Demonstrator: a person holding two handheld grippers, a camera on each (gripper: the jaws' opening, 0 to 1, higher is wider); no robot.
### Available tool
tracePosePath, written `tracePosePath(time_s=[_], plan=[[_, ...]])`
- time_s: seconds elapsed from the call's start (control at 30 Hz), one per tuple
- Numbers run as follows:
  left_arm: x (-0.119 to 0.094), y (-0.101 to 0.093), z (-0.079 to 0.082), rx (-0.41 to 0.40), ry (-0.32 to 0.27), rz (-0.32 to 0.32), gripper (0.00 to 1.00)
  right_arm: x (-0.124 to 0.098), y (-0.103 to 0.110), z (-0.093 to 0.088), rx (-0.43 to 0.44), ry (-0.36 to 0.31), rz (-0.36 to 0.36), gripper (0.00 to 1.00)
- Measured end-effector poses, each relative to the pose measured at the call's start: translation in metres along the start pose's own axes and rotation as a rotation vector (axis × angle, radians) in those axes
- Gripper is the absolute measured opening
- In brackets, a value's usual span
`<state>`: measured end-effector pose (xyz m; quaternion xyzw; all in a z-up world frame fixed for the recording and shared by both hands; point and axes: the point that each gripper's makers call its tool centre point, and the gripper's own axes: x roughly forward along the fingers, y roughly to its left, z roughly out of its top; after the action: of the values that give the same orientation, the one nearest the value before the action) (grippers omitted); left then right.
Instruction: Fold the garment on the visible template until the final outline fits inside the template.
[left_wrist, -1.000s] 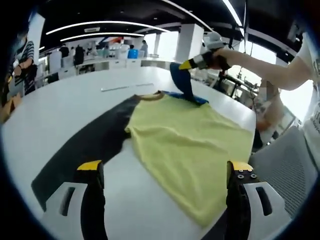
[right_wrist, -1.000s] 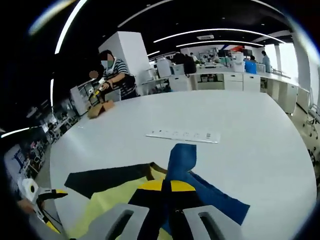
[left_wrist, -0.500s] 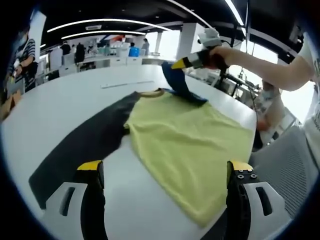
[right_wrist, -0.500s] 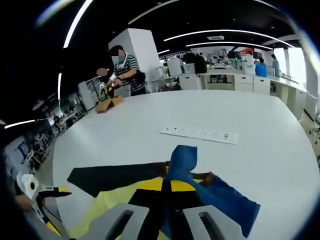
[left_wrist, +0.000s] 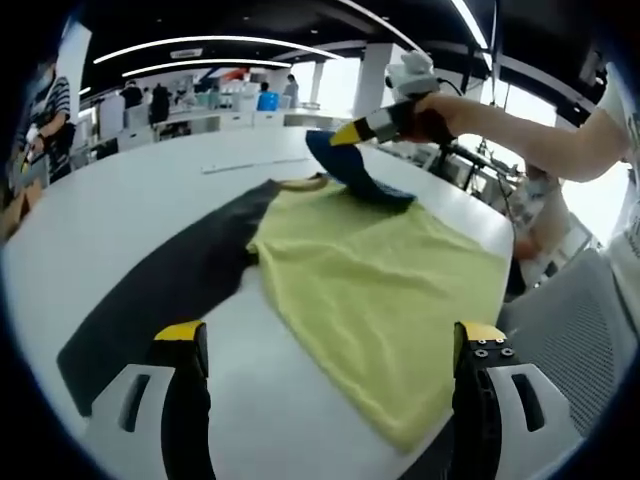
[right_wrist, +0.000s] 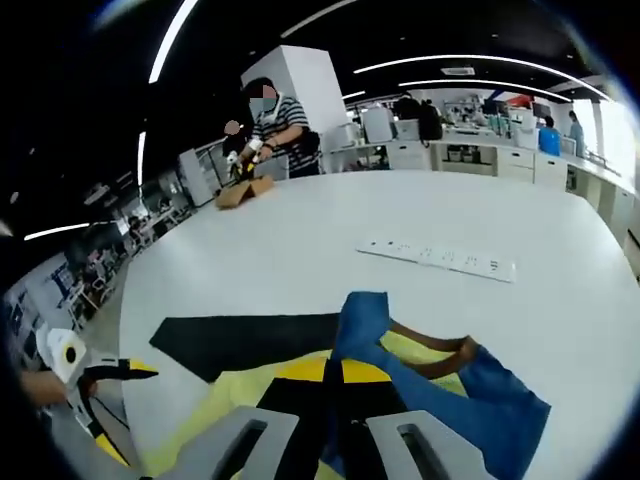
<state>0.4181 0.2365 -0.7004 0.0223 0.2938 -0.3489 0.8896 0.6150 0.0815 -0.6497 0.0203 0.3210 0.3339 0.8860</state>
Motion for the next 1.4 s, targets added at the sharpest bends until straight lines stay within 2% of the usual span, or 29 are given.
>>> tracePosePath(time_s=[0.43, 0.73, 0.97, 1.2, 1.3, 1.4], plan=[[0.0, 0.002, -0.001, -0.002, -0.002, 0.006, 0.99, 0.013, 0.026, -0.002, -0.023, -0.022, 0.063, 0.0], [-0.001, 0.004, -0.003, -0.009, -0.001, 0.018, 0.99, 0.025, 0.05, -0.018, -0.037, 0.002, 0.116, 0.0], [-0.001, 0.005, -0.006, -0.014, -0.001, 0.025, 0.99, 0.035, 0.061, -0.025, -0.05, 0.006, 0.14, 0.0], [-0.002, 0.007, -0.008, -0.012, 0.001, 0.029, 0.99, 0.05, 0.06, -0.044, -0.087, 0.043, 0.109, 0.0], [-0.002, 0.008, -0.009, -0.007, 0.004, 0.031, 0.99, 0.059, 0.058, -0.05, -0.062, 0.046, 0.095, 0.0], [-0.004, 0.007, -0.009, -0.005, 0.008, 0.031, 0.99, 0.066, 0.062, -0.054, -0.023, 0.051, 0.109, 0.0]])
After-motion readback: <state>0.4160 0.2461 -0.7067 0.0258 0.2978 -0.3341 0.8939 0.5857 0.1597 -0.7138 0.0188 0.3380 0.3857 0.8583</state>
